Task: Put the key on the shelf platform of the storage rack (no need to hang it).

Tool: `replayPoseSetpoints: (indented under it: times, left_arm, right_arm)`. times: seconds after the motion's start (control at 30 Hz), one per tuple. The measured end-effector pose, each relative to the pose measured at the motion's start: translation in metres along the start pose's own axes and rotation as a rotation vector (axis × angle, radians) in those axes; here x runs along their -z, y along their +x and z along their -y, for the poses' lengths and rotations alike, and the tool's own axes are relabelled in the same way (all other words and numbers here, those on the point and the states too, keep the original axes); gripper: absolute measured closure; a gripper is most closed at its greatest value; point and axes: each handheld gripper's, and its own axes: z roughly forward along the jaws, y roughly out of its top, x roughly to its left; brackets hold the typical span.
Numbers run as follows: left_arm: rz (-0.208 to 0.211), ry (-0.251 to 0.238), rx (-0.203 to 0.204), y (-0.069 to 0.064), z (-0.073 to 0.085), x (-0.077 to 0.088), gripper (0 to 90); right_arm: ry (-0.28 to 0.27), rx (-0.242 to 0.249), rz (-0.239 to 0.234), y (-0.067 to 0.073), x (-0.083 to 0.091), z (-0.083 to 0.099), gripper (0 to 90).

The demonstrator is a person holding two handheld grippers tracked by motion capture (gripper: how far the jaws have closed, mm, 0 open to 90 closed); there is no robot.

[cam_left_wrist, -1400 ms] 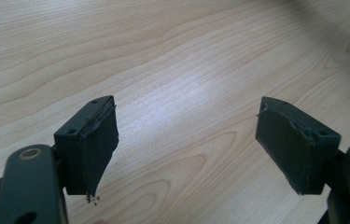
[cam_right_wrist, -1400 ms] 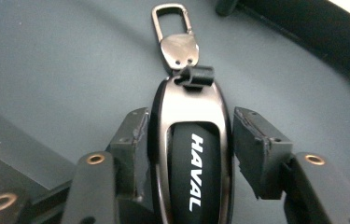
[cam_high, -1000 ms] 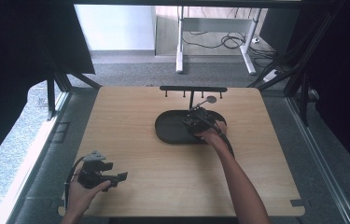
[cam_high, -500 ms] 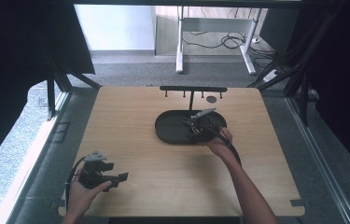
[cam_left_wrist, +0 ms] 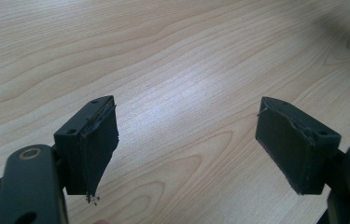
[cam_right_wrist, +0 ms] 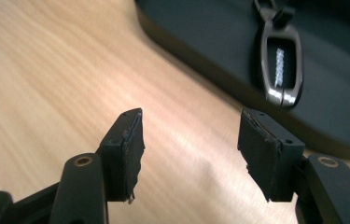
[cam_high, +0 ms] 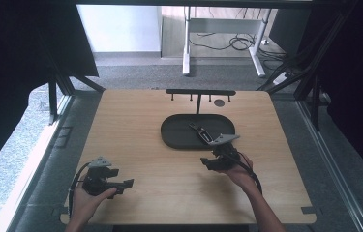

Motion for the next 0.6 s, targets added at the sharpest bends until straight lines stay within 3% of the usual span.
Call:
replayPoseSetpoints:
  times: [0.23, 0.27, 0.6]
  left_arm:
    - [-0.002, 0.004, 0.003, 0.0, 0.001, -0.001, 21.3]
    - [-0.001, 0.005, 0.002, 0.0, 0.001, -0.001, 21.3]
    - [-0.002, -0.002, 0.004, 0.001, 0.0, 0.001, 21.3]
  right_arm:
    - [-0.013, -0.038, -0.009, 0.0, 0.003, 0.032, 41.4]
    - [-0.003, -0.024, -0.002, -0.001, 0.003, 0.035, 41.2]
    - [-0.049, -0.031, 0.024, -0.001, 0.011, 0.035, 40.5]
